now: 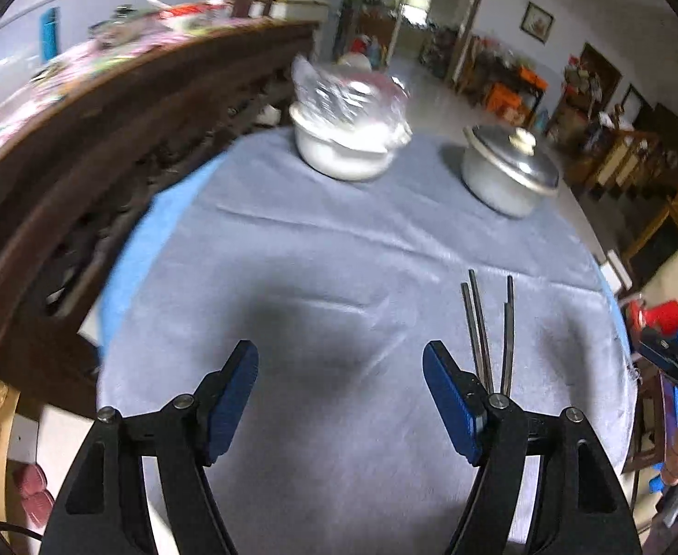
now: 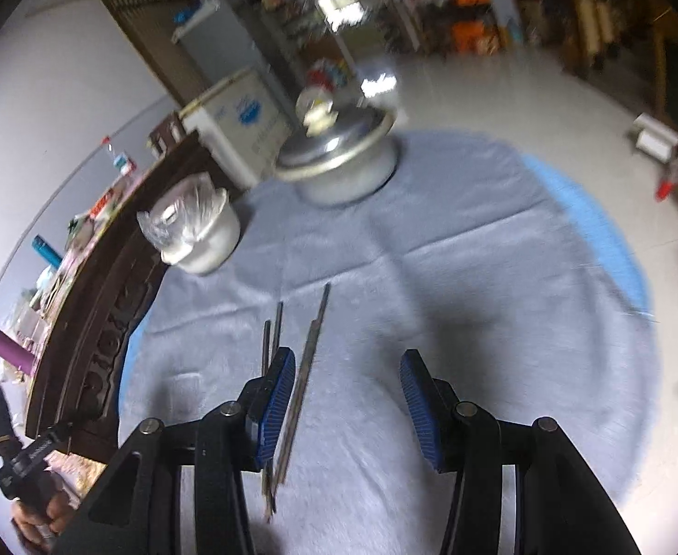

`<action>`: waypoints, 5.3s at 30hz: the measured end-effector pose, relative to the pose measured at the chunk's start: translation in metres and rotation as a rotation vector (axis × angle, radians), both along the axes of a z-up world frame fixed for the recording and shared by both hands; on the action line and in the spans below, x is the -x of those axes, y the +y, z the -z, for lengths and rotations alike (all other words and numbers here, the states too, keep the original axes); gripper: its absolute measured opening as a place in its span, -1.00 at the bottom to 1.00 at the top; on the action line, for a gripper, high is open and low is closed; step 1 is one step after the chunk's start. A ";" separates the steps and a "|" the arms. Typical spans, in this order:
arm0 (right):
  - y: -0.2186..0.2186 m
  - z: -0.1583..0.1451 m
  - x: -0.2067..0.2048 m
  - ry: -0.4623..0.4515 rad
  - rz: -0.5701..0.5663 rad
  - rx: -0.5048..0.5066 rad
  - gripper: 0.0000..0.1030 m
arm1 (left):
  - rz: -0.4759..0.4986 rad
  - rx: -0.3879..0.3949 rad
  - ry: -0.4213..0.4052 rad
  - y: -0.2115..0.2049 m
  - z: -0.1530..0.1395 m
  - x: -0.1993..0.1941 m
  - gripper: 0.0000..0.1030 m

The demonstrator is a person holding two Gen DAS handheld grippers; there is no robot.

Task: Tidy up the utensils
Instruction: 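Move both open tools back to the remaining chopsticks on the cloth, then grasp a chopstick with the right tool while the left tool grasps another, lift, then carry both chopsticks over the dark grey cup and lower them in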

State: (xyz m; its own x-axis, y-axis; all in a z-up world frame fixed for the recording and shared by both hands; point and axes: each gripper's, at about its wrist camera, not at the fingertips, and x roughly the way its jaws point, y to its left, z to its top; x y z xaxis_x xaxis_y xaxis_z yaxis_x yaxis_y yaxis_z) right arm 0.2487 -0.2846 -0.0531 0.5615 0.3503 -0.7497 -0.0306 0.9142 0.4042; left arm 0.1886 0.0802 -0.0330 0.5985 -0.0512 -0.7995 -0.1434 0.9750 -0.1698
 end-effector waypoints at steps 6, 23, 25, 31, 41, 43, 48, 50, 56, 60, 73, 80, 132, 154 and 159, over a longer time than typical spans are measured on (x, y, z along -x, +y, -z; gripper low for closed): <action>0.038 0.045 -0.078 0.126 -0.085 -0.026 -0.34 | 0.102 0.003 0.051 -0.035 0.019 -0.059 0.44; 0.102 0.108 -0.170 0.304 -0.016 0.186 -0.70 | 0.223 0.062 0.121 -0.044 0.043 -0.123 0.01; 0.111 0.108 -0.169 0.295 -0.027 0.242 -0.72 | 0.236 0.080 0.124 -0.049 0.044 -0.129 0.01; 0.104 0.107 -0.161 0.246 -0.029 0.247 -0.88 | 0.264 0.125 0.143 -0.068 0.048 -0.150 -0.04; 0.038 0.080 -0.120 0.131 0.009 0.055 -0.88 | 0.329 0.159 0.243 -0.124 0.074 -0.196 -0.10; 0.028 0.078 -0.114 0.122 0.012 0.047 -0.88 | 0.329 0.175 0.277 -0.130 0.082 -0.204 -0.26; 0.015 0.073 -0.102 0.096 0.020 0.006 -0.88 | 0.323 0.160 0.322 -0.142 0.095 -0.215 -0.34; 0.013 0.073 -0.100 0.095 0.019 -0.007 -0.88 | 0.319 0.144 0.333 -0.146 0.098 -0.218 -0.37; 0.005 0.069 -0.089 0.078 0.020 -0.041 -0.88 | 0.327 0.103 0.366 -0.159 0.105 -0.223 -0.45; 0.001 0.064 -0.084 0.054 0.025 -0.065 -0.88 | 0.333 0.057 0.352 -0.166 0.105 -0.223 -0.56; -0.001 0.043 -0.052 -0.016 0.032 -0.065 -0.88 | 0.308 0.124 0.202 -0.153 0.084 -0.196 -0.90; -0.011 0.019 -0.020 -0.100 0.056 -0.076 -0.88 | 0.307 0.150 0.040 -0.125 0.020 -0.166 -0.90; 0.002 -0.120 0.271 -0.683 0.218 0.107 -0.88 | 0.060 0.193 -0.455 -0.003 -0.112 0.147 -0.90; 0.040 -0.157 0.317 -0.789 0.077 0.017 -0.88 | 0.153 0.238 -0.533 -0.026 -0.156 0.195 -0.90; 0.060 -0.155 0.312 -0.792 0.034 0.010 -0.88 | 0.153 0.236 -0.529 -0.034 -0.152 0.191 -0.90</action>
